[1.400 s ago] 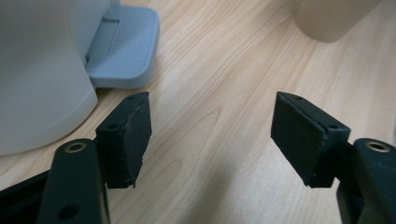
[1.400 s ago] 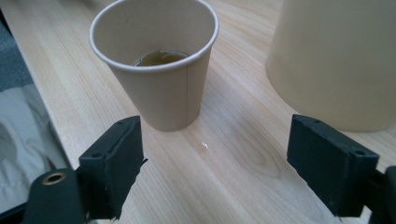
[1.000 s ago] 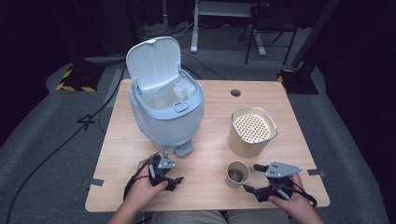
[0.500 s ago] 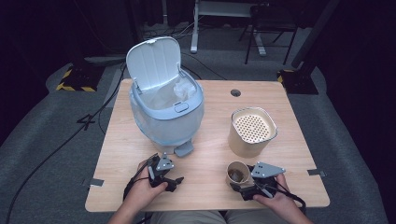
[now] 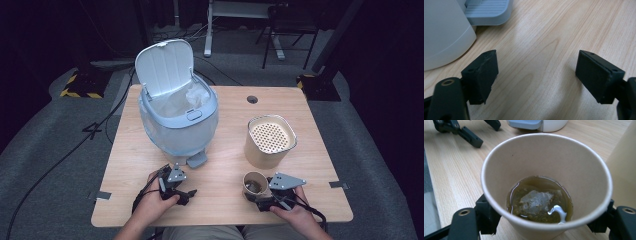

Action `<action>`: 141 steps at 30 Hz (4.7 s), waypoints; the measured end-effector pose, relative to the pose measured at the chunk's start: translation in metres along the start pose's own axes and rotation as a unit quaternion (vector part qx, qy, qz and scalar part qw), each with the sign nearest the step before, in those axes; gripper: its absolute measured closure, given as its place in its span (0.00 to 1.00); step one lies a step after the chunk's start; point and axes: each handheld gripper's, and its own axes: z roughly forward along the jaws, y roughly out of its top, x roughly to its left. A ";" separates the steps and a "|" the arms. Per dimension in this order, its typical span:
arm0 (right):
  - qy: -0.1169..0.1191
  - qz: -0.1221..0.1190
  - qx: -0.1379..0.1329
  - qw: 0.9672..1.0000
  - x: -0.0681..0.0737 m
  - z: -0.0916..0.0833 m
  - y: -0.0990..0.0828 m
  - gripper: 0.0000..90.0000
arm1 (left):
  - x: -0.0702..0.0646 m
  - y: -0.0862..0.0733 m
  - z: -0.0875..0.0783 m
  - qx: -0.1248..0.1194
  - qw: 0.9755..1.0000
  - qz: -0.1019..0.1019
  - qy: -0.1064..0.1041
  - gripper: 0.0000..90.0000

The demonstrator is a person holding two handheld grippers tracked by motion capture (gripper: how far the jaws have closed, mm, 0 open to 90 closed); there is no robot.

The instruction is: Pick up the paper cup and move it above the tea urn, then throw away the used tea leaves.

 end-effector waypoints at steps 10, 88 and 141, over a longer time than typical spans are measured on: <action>0.010 -0.019 -0.012 1.000 -0.008 -0.022 0.024 0.32 | -0.001 0.000 0.000 0.002 1.000 0.000 0.002 0.19; -0.178 -0.239 0.045 0.954 -0.139 -0.055 0.135 0.33 | 0.000 0.002 0.002 0.002 1.000 0.002 0.001 0.18; -0.419 -0.802 0.329 0.270 -0.089 -0.024 0.137 0.34 | 0.000 0.002 0.002 0.002 1.000 0.001 0.001 0.18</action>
